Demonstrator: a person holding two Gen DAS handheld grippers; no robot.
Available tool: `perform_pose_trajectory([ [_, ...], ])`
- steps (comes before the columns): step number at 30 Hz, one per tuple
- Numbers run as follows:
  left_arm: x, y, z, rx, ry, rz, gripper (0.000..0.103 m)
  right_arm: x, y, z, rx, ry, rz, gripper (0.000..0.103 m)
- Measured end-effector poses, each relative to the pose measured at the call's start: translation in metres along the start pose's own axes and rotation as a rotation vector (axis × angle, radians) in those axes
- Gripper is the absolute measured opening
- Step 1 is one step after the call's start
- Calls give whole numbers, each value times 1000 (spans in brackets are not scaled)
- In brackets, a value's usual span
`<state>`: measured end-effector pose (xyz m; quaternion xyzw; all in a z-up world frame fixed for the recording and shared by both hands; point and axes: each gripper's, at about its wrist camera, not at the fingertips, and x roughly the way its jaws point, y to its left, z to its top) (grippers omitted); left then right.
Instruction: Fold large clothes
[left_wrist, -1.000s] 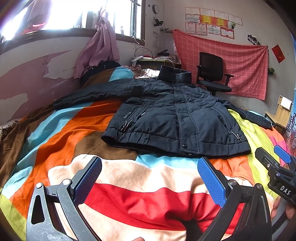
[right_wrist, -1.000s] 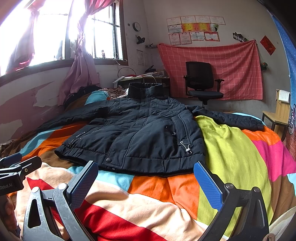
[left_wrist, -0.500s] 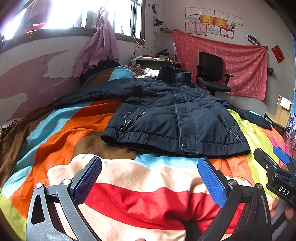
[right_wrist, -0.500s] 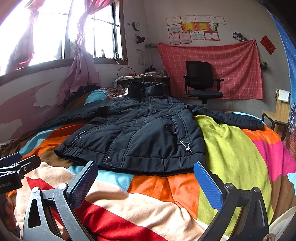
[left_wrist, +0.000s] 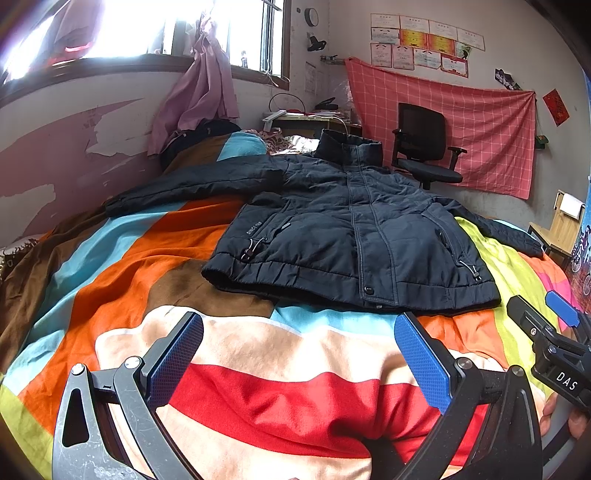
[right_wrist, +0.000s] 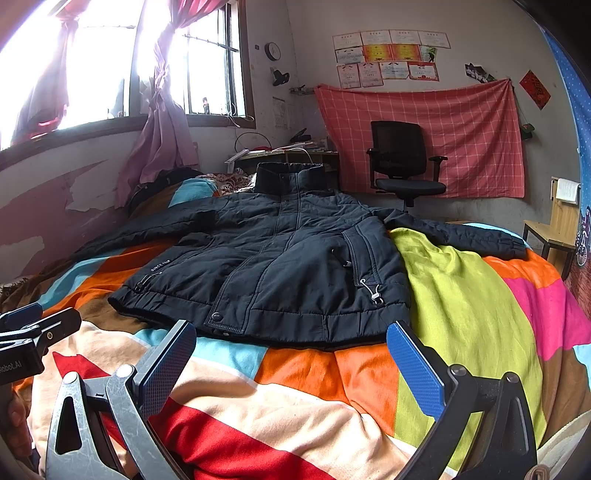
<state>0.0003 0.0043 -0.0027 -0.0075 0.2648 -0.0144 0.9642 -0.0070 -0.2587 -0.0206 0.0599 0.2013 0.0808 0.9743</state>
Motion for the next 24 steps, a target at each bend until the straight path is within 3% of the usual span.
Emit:
perform_pose_trajectory([
  [24, -1, 1, 0, 1, 3, -2, 101, -1, 0, 0, 0, 1, 0, 103],
])
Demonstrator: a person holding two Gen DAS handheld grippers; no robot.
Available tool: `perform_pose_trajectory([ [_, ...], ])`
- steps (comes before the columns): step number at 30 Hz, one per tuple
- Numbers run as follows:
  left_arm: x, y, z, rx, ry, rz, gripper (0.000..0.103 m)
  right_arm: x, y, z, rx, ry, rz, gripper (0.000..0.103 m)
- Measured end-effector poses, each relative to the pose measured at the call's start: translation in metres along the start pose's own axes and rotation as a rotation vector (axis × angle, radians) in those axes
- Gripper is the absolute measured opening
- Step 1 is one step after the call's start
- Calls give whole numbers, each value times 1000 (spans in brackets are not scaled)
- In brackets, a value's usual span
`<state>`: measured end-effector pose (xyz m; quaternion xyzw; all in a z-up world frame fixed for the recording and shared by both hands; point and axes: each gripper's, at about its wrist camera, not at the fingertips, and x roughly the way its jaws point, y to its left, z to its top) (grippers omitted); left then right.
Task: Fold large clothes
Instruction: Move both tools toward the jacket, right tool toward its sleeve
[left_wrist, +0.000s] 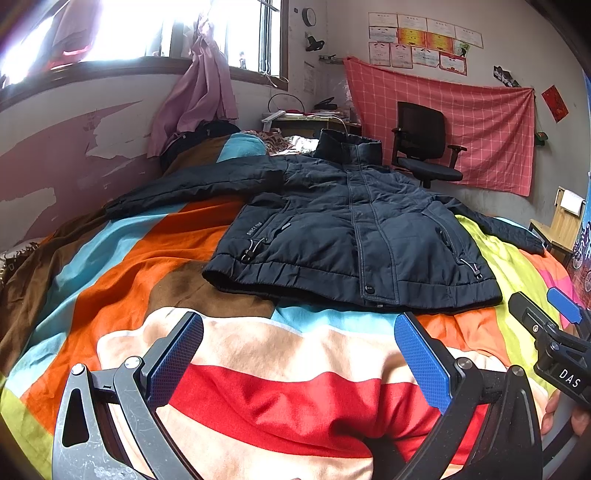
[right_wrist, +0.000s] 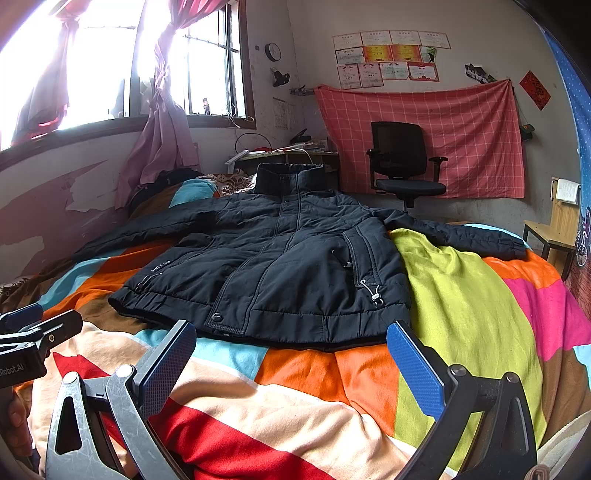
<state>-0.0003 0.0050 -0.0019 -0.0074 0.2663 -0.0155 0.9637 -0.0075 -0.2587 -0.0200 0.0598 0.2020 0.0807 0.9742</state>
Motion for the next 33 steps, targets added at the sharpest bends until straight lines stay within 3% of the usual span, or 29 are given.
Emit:
perform_pose_trajectory([
  [9, 7, 1, 4, -5, 45, -53, 101, 1, 0, 0, 2, 1, -1, 103],
  [17, 32, -16, 36, 91, 144, -65, 101, 3, -20, 21, 66, 36, -38, 103],
  [26, 102, -55, 116, 155, 272, -85, 101, 36, -115, 83, 189, 96, -171, 103],
  [33, 198, -101, 188, 214, 356, -156, 101, 69, -194, 119, 317, 14, -291, 103],
])
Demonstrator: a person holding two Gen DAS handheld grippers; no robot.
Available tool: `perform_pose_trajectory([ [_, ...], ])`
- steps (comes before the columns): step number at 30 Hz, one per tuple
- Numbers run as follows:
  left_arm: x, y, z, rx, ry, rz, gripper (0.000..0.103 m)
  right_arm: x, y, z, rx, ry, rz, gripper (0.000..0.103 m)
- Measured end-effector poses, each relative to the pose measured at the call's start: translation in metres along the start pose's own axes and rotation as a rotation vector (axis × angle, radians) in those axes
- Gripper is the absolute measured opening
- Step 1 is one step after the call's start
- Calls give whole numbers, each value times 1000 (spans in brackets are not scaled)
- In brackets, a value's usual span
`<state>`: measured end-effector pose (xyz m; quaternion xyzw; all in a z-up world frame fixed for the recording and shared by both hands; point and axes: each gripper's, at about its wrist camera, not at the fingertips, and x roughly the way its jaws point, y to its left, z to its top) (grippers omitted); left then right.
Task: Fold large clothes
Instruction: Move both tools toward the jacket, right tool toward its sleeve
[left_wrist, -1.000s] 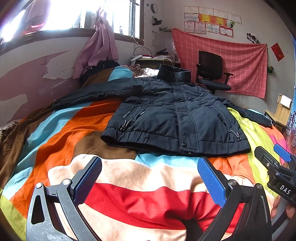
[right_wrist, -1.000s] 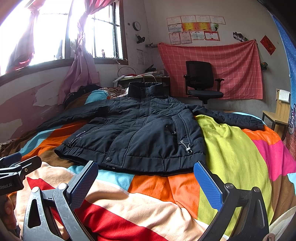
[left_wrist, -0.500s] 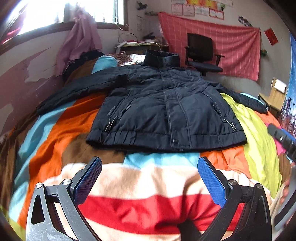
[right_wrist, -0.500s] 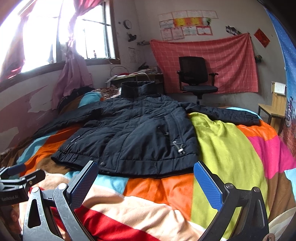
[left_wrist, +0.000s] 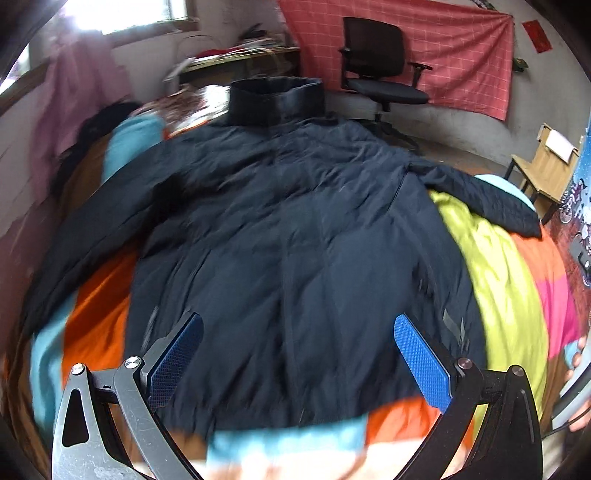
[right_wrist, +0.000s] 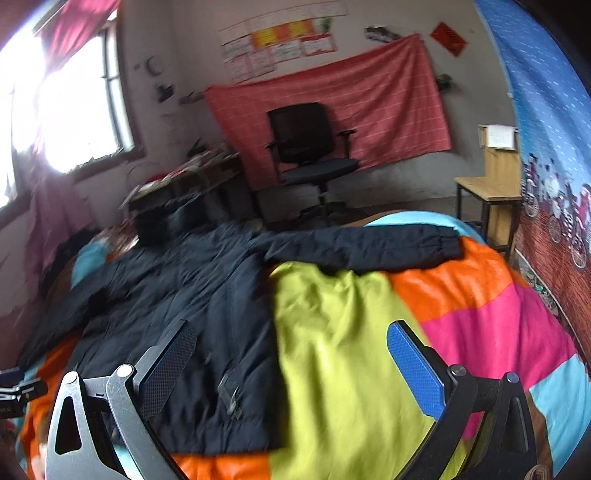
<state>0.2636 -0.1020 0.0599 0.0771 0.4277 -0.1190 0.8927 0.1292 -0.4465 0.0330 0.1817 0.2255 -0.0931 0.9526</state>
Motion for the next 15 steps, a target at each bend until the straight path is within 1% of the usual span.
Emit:
perform_pose_trajectory([
  [2, 28, -6, 30, 23, -17, -41, 101, 24, -14, 15, 35, -7, -37, 103],
  [4, 58, -9, 51, 19, -15, -79, 101, 42, -24, 25, 55, -13, -59, 103],
  [5, 79, -8, 64, 6, -10, -80, 101, 53, -29, 31, 57, -26, -74, 103],
  [6, 88, -7, 70, 1, -8, -72, 101, 61, -31, 34, 55, -36, -84, 103],
  [7, 105, -4, 82, -4, -14, -62, 101, 74, -35, 38, 50, -51, -99, 103],
  [9, 130, -3, 102, 15, -29, -50, 101, 99, -40, 44, 40, -85, -143, 103],
  [11, 152, -10, 120, 48, -48, -38, 101, 127, -49, 44, 58, -120, -191, 103],
  [12, 163, -16, 129, 60, -60, -37, 101, 145, -58, 43, 97, -121, -194, 103],
  [13, 174, -21, 137, 67, -80, -43, 101, 159, -67, 40, 132, -110, -180, 103],
  [14, 189, -29, 148, 66, -102, -53, 101, 173, -74, 37, 165, -93, -167, 103],
  [15, 200, -37, 155, 60, -115, -62, 101, 188, -85, 35, 203, -70, -177, 103],
])
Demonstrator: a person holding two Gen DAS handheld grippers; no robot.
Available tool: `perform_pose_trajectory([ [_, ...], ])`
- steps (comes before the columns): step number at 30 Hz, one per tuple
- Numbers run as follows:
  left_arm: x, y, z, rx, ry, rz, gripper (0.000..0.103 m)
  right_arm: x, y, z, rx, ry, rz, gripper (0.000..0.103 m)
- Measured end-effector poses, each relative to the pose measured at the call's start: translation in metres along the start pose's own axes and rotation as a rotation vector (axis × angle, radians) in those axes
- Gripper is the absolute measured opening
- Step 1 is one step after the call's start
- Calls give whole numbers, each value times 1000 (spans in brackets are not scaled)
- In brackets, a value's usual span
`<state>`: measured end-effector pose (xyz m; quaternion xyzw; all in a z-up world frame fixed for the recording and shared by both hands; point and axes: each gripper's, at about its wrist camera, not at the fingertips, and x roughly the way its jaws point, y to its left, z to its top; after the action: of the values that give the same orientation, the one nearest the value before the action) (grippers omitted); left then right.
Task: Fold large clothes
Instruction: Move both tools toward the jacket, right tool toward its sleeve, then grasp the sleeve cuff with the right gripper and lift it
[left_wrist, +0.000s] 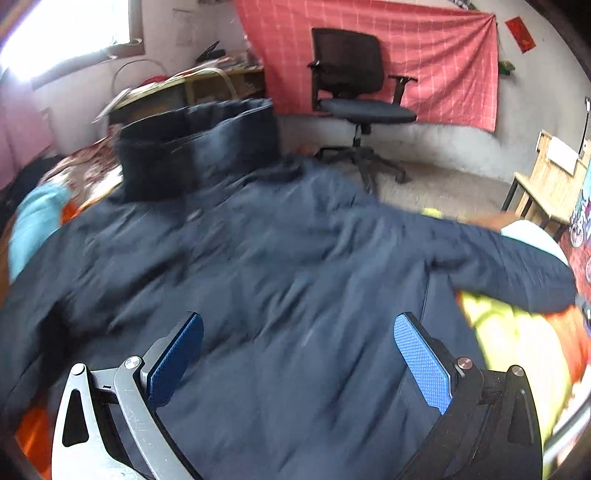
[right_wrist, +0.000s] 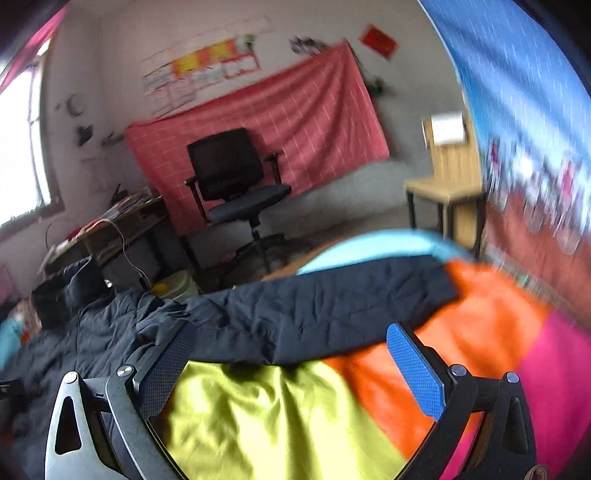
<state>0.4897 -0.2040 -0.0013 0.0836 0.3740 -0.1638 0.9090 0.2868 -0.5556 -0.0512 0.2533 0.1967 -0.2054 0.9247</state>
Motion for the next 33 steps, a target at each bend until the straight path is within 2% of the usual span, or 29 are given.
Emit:
perform_pose_trajectory([
  [3, 49, -22, 18, -35, -11, -37, 101, 24, -14, 4, 27, 2, -50, 103],
  [5, 74, -32, 25, -46, -7, -51, 101, 26, -19, 8, 18, -18, -48, 103],
  [7, 96, -39, 29, -61, 4, -61, 101, 30, -31, 14, 38, 1, -30, 103],
  [10, 130, -41, 28, -66, 62, -64, 101, 37, -49, 21, 63, 52, -32, 103],
  [12, 151, -41, 19, -43, 114, -35, 101, 39, -62, 24, 86, 72, -38, 103],
  [16, 153, -38, 7, -23, 69, -4, 102, 34, -84, 23, 119, 93, -47, 103],
  [20, 150, -36, -1, -21, 60, 1, 102, 40, -100, 18, 186, 133, -2, 103],
  [23, 147, -38, -6, -26, 57, -4, 102, 51, -108, 20, 281, 175, -4, 103],
  [26, 152, -46, -4, -29, 52, -8, 102, 72, -117, 18, 437, 244, 37, 103],
  [29, 151, -51, 0, -30, 55, -9, 102, 86, -122, 20, 498, 247, -46, 103],
  [31, 151, -51, 1, -30, 55, -9, 102, 91, -122, 25, 505, 230, -91, 97],
  [33, 151, -51, 0, -30, 55, -7, 102, 101, -122, 32, 502, 239, -128, 68],
])
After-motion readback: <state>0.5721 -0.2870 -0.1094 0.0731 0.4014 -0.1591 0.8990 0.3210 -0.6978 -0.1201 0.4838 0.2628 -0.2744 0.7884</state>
